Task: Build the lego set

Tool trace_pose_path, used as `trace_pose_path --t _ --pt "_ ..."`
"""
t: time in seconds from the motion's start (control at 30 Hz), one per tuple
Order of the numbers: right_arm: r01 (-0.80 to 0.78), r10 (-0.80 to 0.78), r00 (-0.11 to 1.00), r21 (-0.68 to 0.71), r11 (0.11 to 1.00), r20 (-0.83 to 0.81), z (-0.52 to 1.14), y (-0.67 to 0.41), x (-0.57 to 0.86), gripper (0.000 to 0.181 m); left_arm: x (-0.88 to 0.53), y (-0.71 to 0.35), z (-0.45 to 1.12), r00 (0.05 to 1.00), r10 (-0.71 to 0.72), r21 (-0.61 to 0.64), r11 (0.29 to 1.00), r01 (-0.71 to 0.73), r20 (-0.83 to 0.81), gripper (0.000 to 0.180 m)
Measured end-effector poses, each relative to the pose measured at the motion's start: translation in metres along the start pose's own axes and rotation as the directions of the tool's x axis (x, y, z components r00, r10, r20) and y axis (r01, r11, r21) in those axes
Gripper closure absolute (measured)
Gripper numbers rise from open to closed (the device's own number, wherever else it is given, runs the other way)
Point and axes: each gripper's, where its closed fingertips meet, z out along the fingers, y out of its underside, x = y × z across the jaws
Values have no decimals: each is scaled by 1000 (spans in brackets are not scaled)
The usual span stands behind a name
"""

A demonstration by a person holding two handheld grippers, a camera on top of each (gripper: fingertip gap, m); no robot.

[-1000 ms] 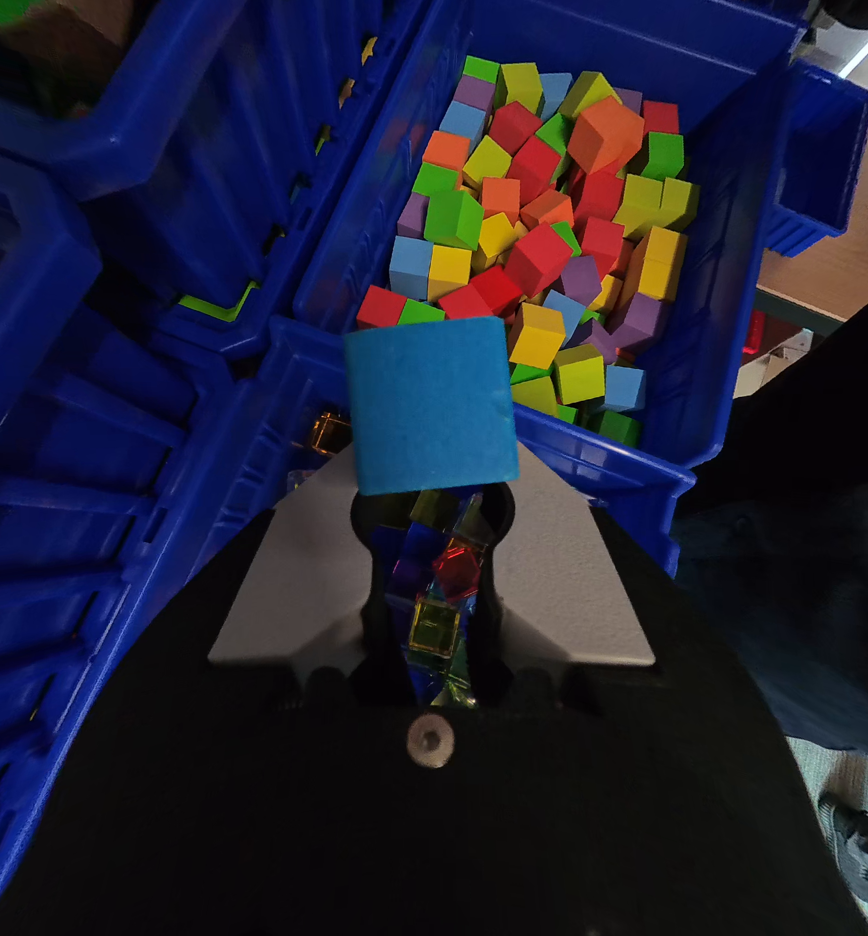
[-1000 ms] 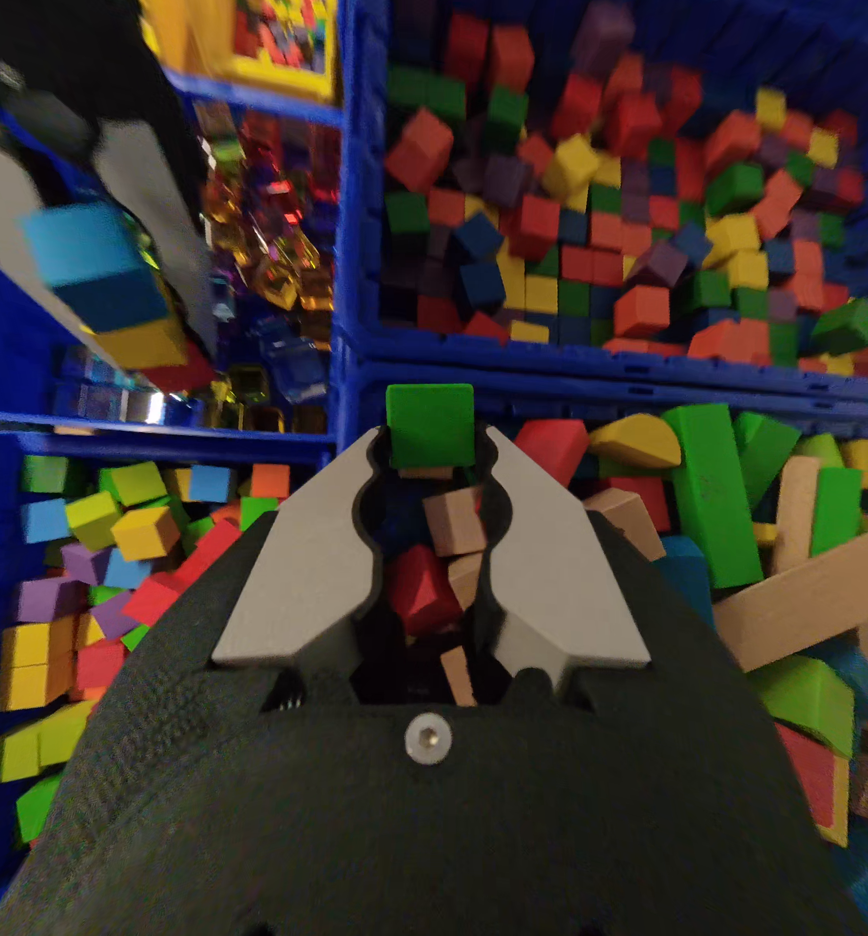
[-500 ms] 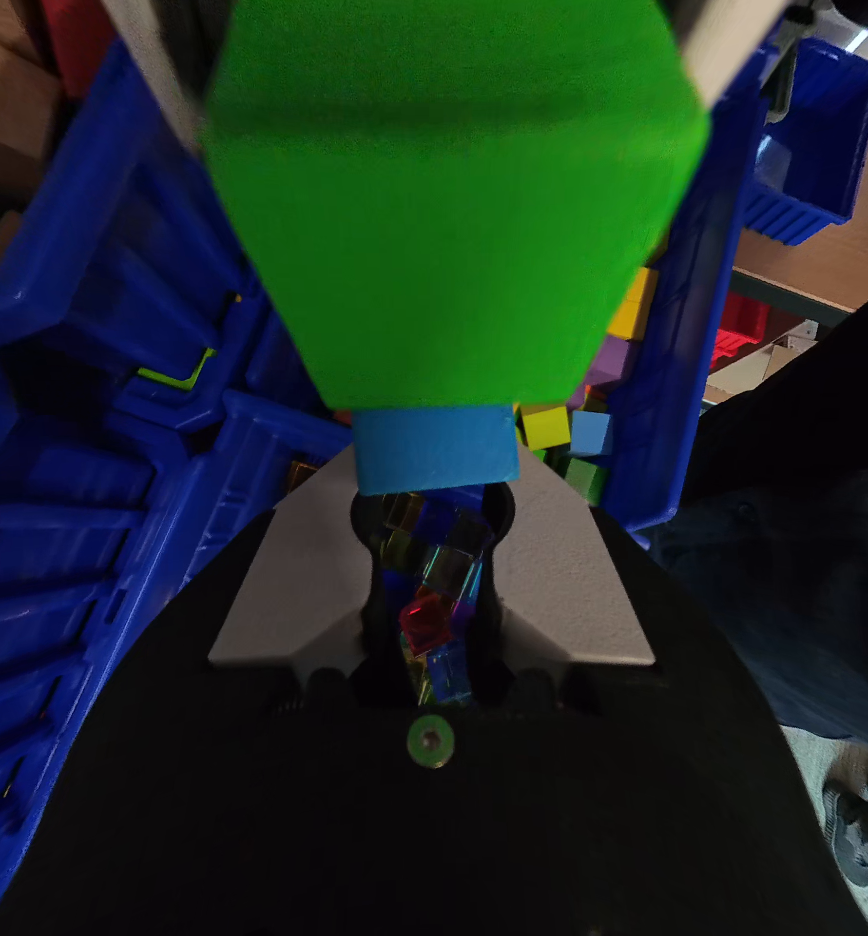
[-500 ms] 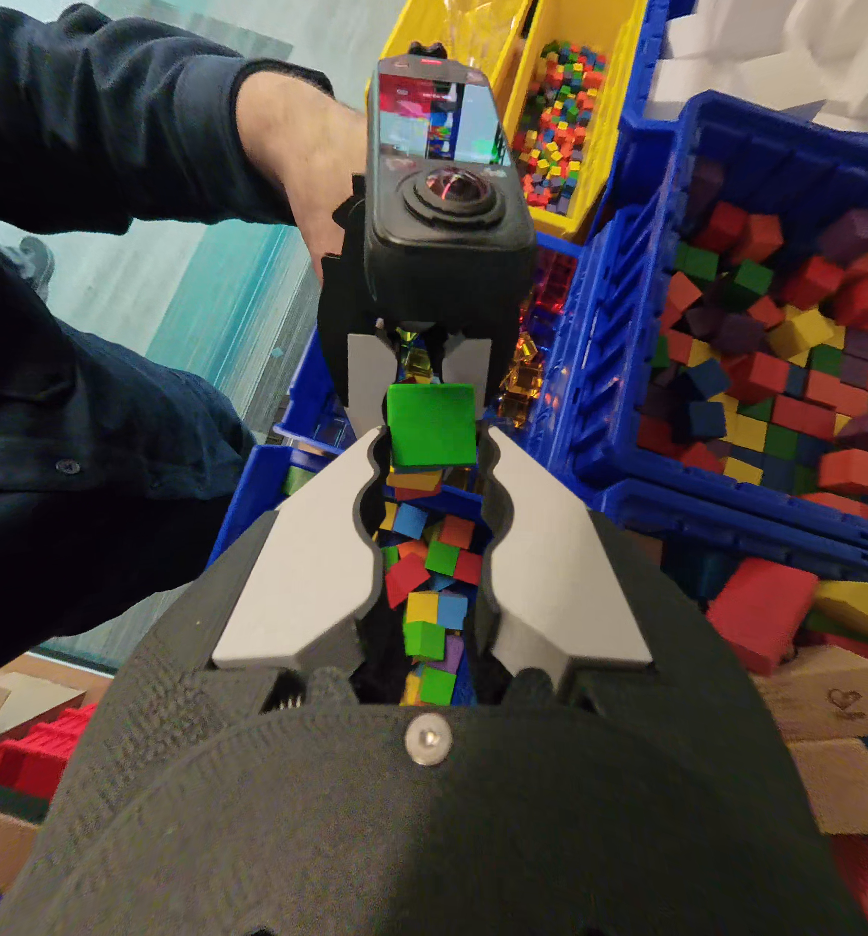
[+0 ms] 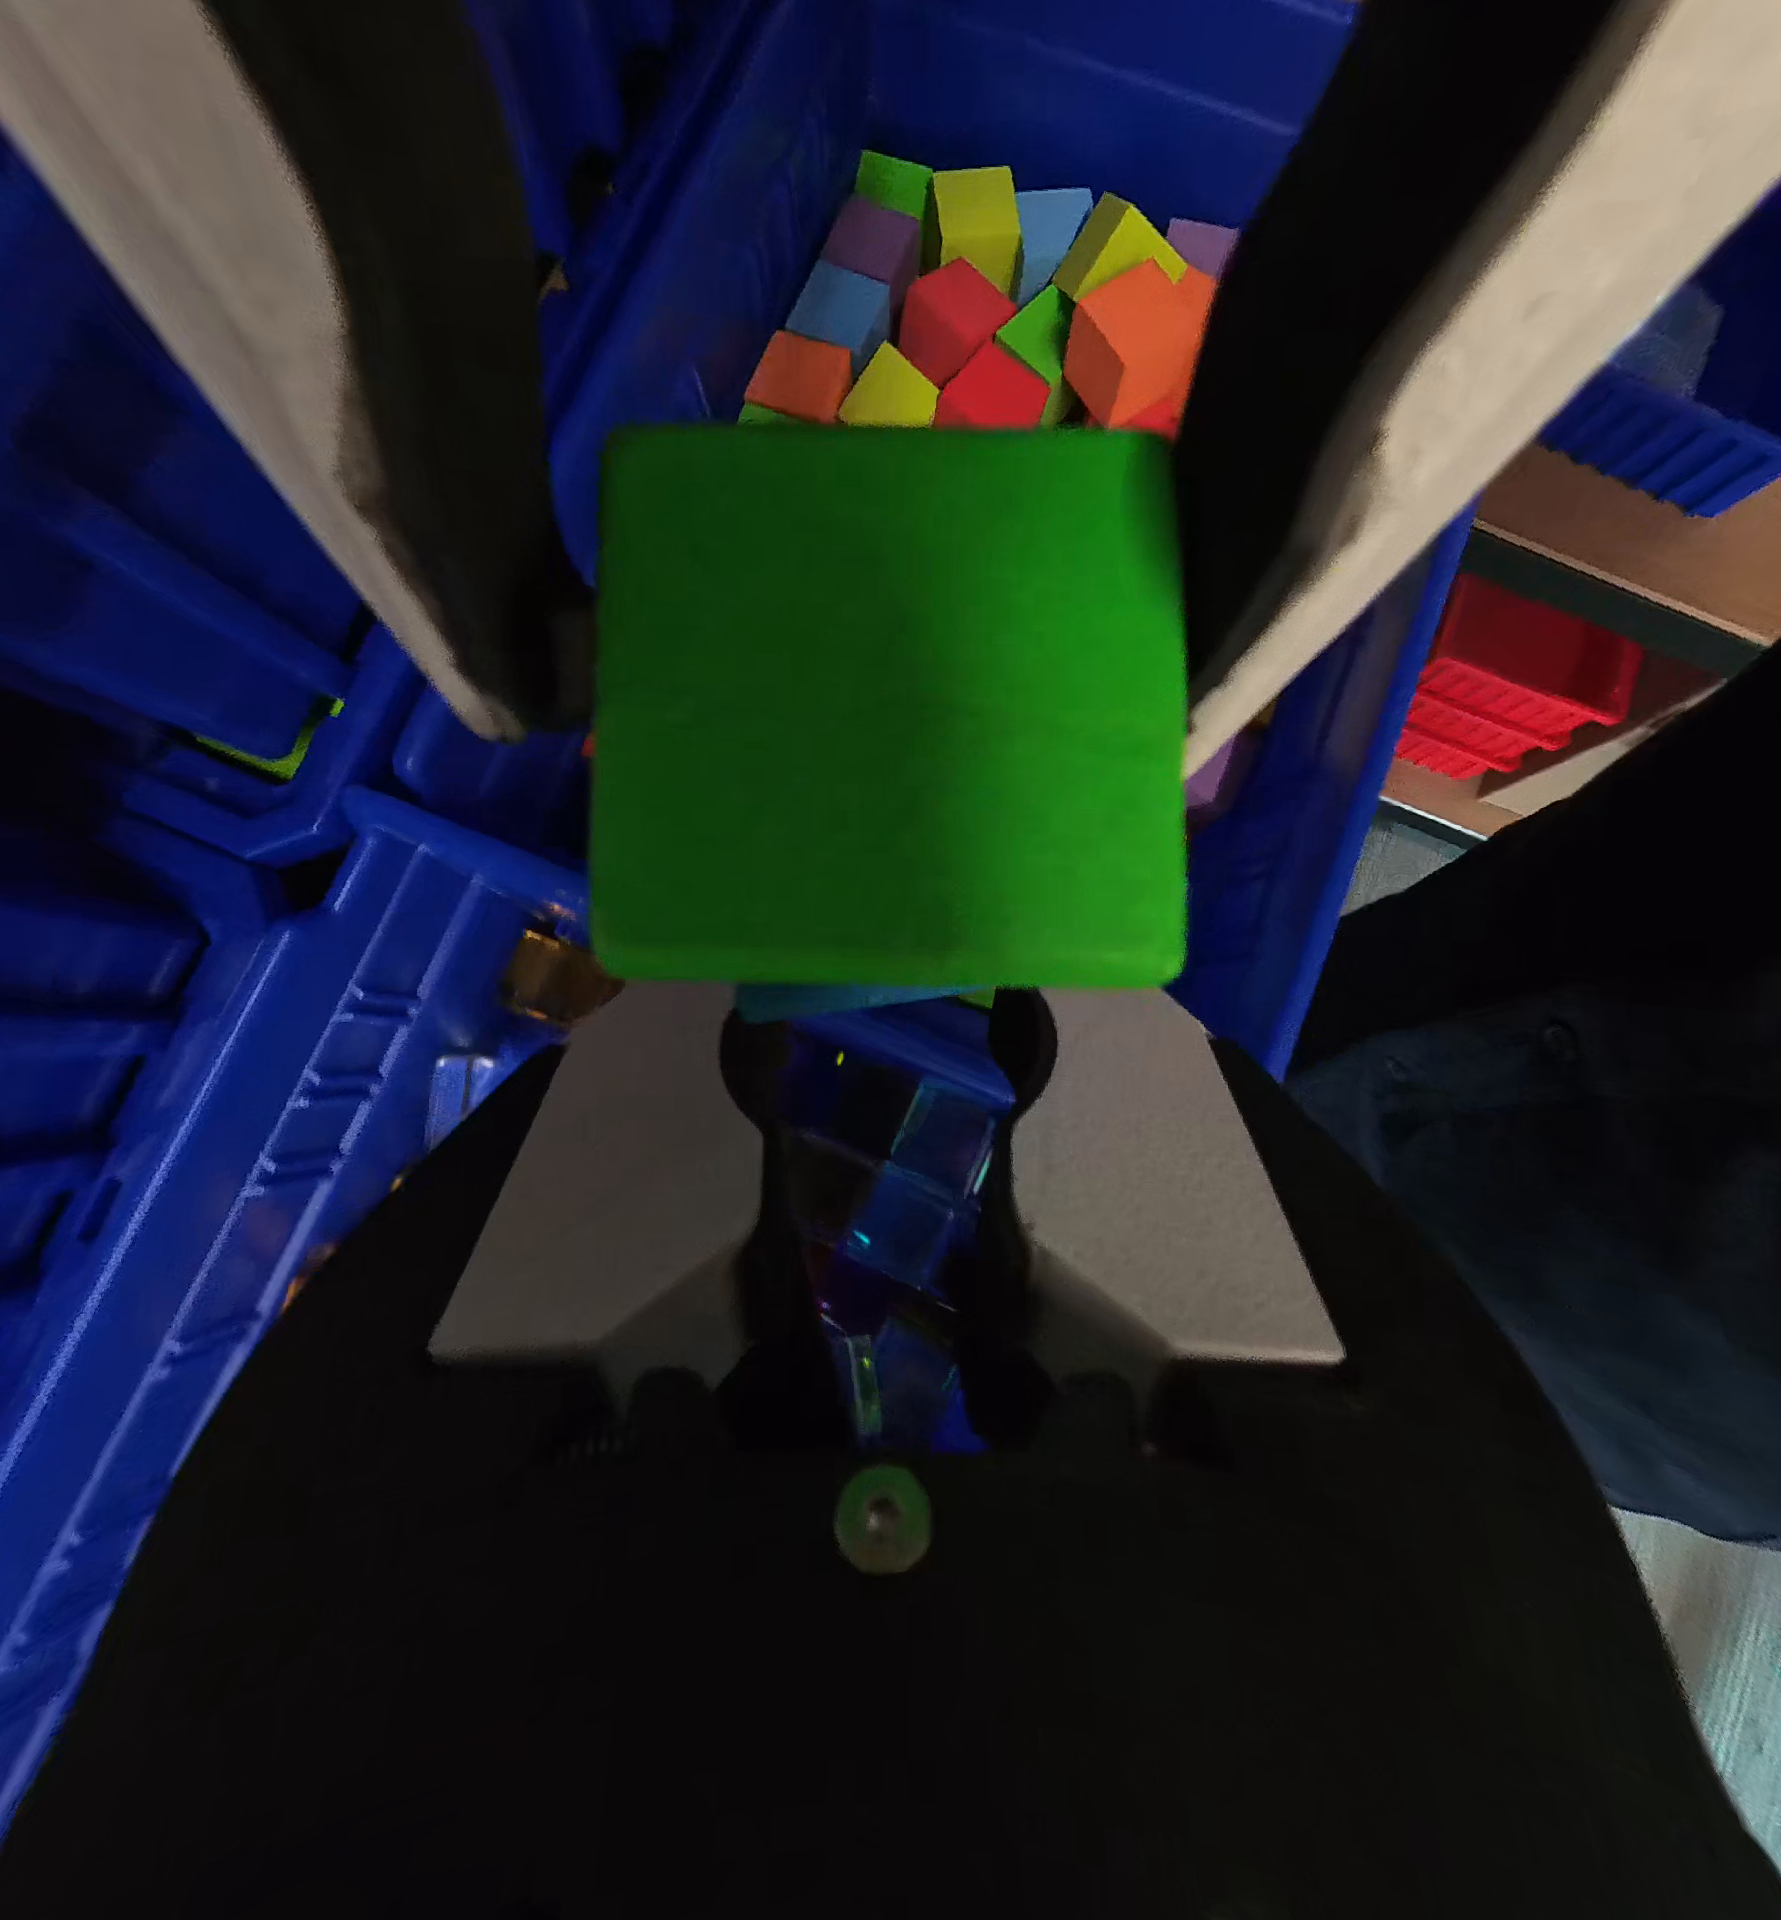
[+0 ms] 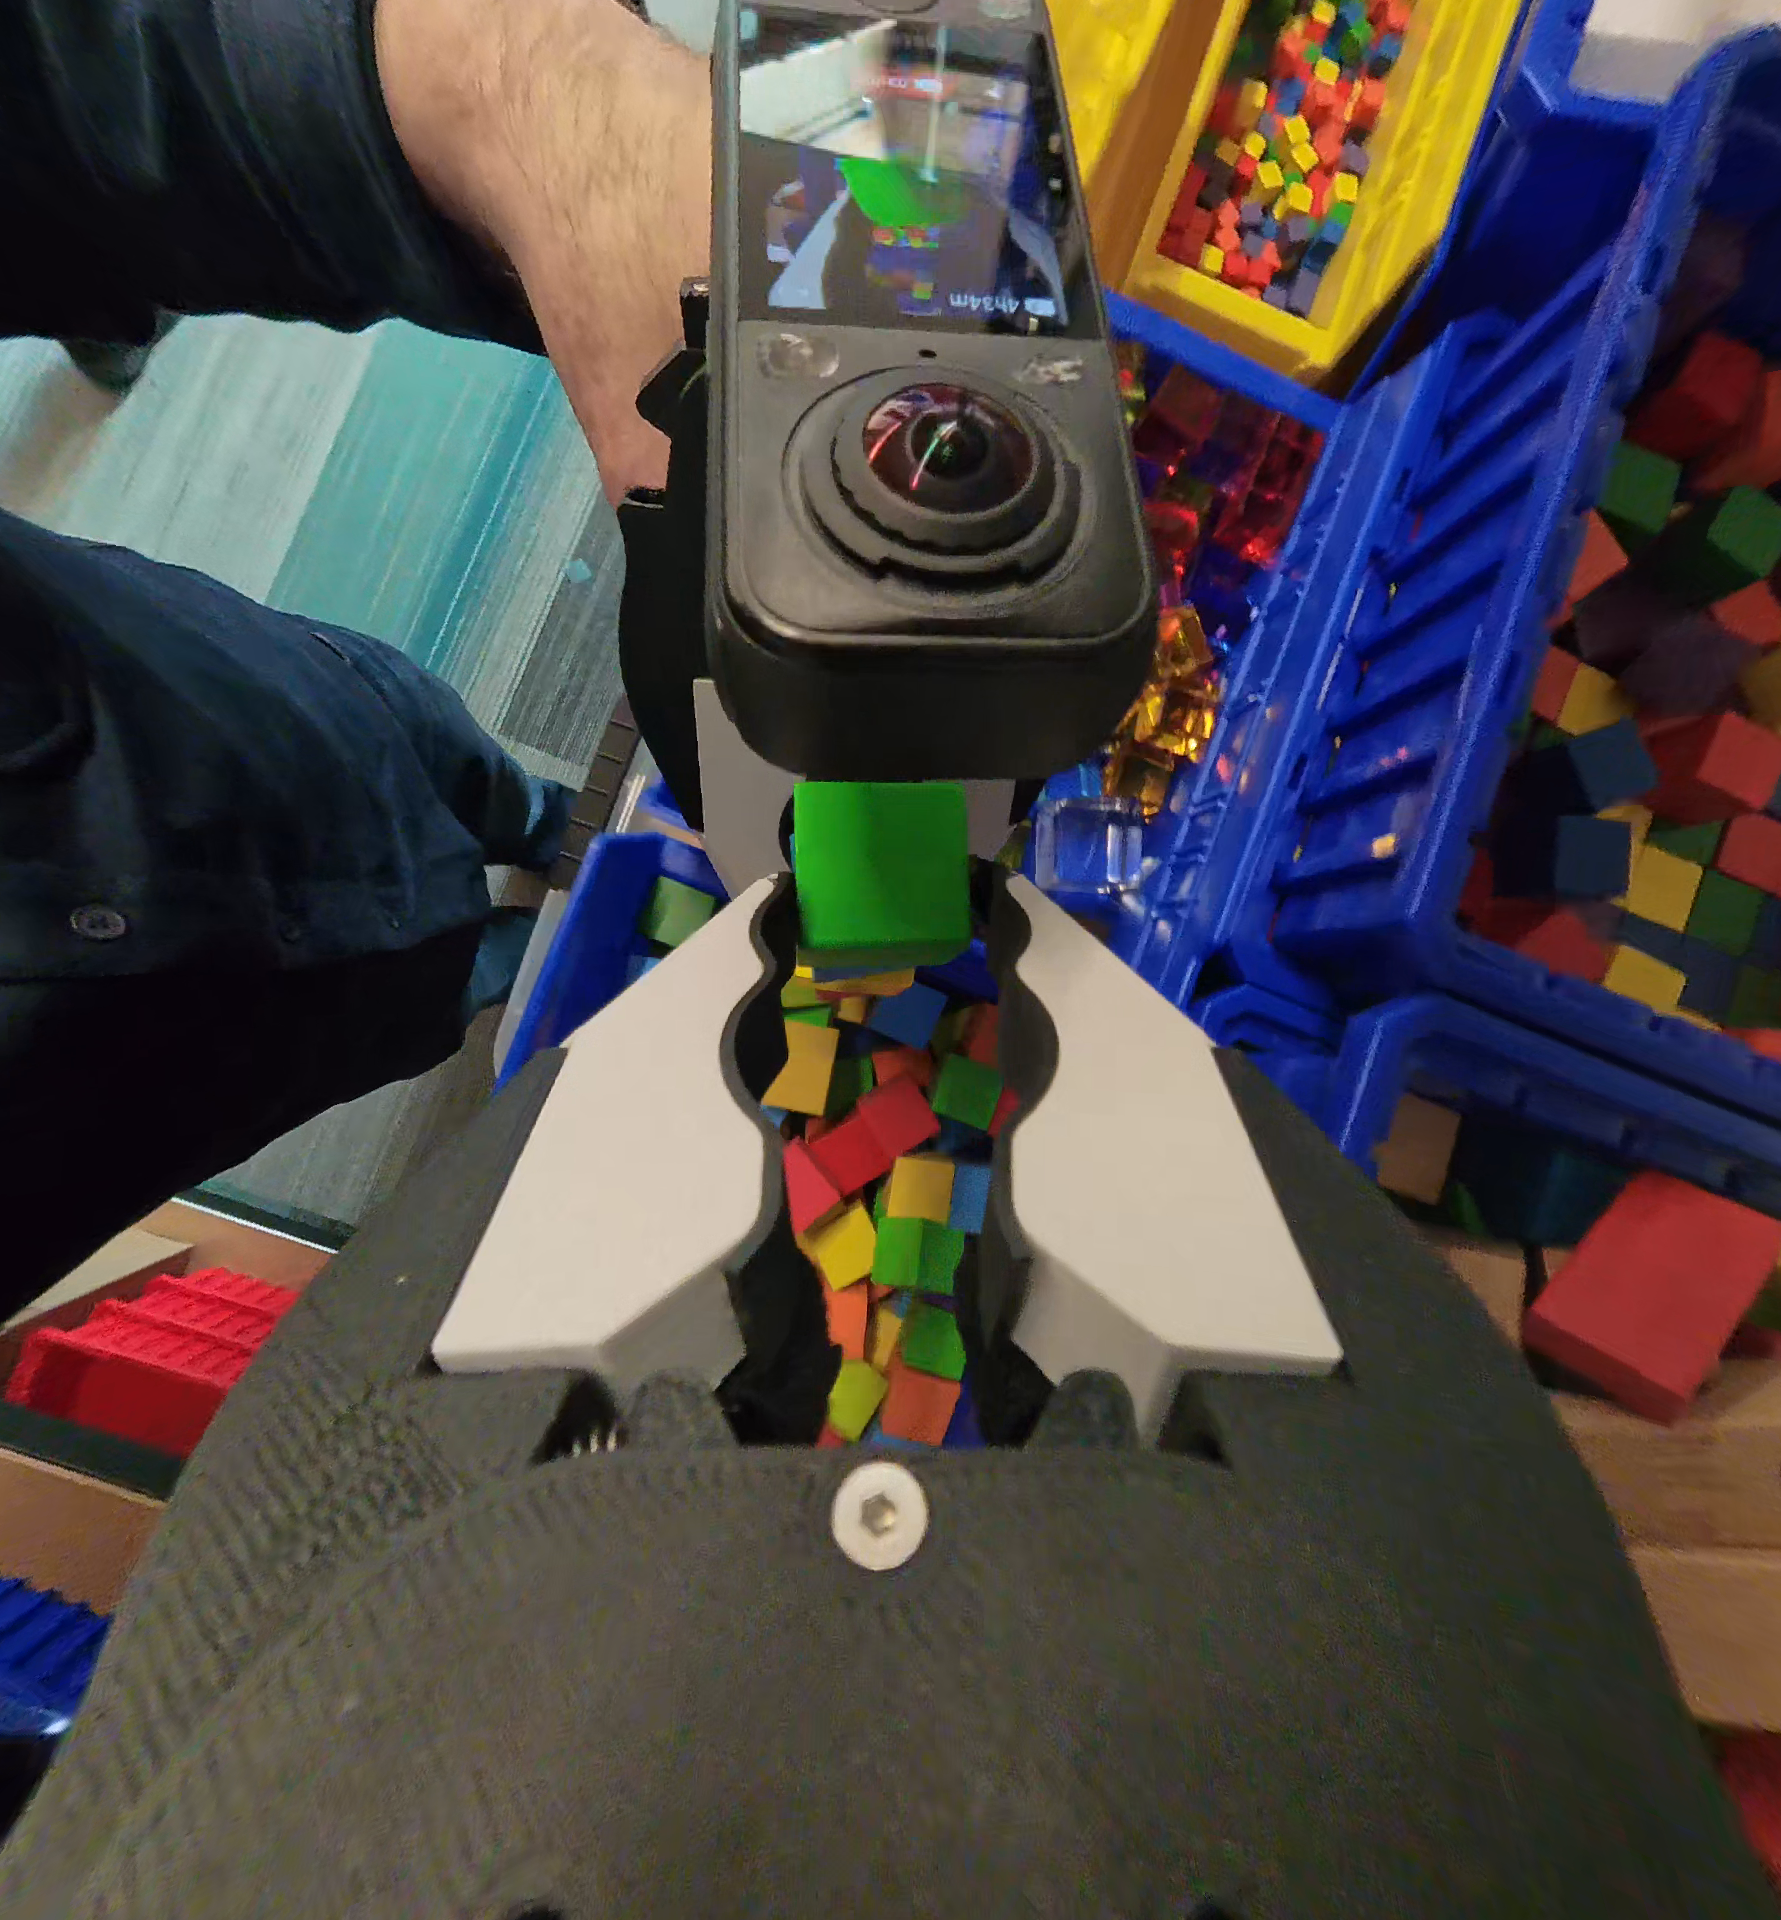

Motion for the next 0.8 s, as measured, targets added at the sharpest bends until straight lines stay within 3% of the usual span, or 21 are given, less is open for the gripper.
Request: trace_pose_path --t 0.43,0.8 --pt "266 -266 955 23 964 127 51 -106 -45 145 32 77 -84 966 -154 45 988 147 206 147" --pt "504 -503 819 71 861 276 150 -251 -127 147 96 212 -196 846 -355 140 935 326 398 147"
